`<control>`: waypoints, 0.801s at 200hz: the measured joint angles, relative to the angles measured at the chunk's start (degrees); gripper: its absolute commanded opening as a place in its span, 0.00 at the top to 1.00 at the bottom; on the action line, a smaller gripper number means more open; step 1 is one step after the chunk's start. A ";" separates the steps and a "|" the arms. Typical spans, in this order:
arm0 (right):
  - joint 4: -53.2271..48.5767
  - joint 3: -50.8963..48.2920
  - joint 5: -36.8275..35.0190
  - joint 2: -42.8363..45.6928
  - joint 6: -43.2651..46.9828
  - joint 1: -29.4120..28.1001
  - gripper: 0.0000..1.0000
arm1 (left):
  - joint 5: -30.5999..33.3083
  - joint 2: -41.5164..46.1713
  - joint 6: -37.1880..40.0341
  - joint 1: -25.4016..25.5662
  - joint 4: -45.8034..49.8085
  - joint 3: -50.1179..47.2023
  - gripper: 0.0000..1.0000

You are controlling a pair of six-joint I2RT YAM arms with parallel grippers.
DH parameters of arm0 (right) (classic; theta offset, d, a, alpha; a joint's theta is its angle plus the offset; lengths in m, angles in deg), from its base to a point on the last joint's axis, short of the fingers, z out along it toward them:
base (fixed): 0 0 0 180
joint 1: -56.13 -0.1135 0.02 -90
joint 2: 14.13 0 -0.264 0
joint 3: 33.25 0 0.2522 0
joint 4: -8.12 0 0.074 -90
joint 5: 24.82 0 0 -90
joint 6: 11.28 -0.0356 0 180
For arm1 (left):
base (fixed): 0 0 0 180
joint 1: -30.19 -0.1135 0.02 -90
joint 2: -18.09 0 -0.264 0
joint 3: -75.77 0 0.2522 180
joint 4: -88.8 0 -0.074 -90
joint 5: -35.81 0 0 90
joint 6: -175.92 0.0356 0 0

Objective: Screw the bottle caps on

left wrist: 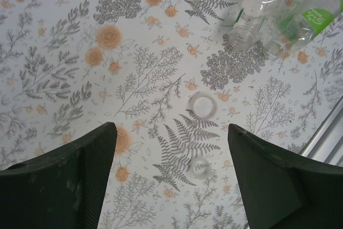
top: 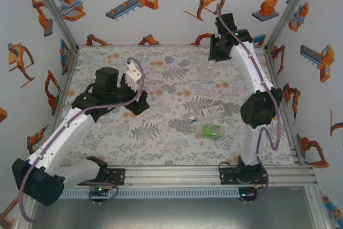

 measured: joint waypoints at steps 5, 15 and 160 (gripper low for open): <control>0.11 0.55 -0.24 -1.18 0.81 0.42 1.00 | 0.09 0.04 -0.61 0.00 -0.07 0.00 0.23; 0.37 1.20 -0.52 -3.32 2.21 1.03 1.00 | 0.13 0.17 -1.75 0.00 -0.11 -0.02 0.23; 0.20 10.25 -2.84 -7.30 10.29 3.10 0.39 | 1.38 2.03 -5.44 0.00 -0.02 -1.18 0.23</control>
